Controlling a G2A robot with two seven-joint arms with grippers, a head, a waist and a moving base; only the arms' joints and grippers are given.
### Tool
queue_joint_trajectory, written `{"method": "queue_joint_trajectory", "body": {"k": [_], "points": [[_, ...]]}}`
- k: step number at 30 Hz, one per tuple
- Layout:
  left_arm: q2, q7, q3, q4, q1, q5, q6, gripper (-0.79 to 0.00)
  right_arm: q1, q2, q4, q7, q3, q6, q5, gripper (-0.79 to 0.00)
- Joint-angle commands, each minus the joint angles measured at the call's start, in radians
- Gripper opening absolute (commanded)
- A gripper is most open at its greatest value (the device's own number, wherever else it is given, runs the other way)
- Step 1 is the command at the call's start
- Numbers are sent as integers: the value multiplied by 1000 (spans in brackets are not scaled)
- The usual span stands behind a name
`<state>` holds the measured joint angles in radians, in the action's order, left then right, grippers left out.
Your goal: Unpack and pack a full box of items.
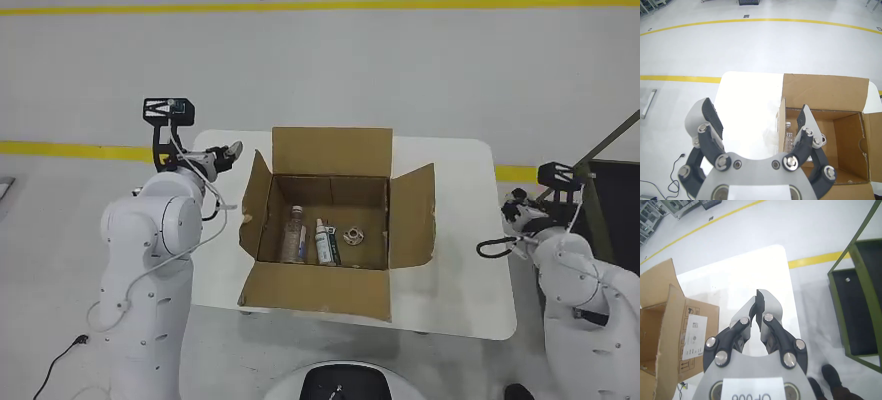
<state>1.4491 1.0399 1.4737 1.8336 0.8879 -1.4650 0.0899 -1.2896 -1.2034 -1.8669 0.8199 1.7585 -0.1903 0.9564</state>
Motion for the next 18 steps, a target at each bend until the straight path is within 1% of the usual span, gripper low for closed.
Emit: {"method": "queue_joint_trajectory", "body": {"k": [1, 2, 4, 7, 9, 11, 14, 18], "points": [[-4, -18, -1, 0, 15, -38, -23, -622, -15, -2, 13, -4, -8, 4, -32, -785], [-6, -25, 0, -1, 23, -54, -35, -785, -21, -3, 22, -6, -13, 0, -47, -785], [-11, -30, 8, 0, 44, -79, -61, -785, -25, -6, 42, -15, -25, -4, -100, -785], [-19, -51, 19, 9, 81, -126, -121, -785, -22, -9, 76, -26, -51, 15, -146, -785], [-23, -51, 30, 11, 111, -132, -144, -785, -11, -13, 106, -36, -73, 23, -201, -785], [-27, -75, 38, 26, 142, -115, -177, -785, 4, -14, 134, -42, -103, 35, -211, -785], [-31, -95, 44, 35, 181, -107, -205, -785, 6, -15, 137, -39, -109, 36, -217, -785], [-32, -101, 46, 39, 188, -105, -211, -785, 6, -15, 137, -39, -109, 36, -217, -785]]}}
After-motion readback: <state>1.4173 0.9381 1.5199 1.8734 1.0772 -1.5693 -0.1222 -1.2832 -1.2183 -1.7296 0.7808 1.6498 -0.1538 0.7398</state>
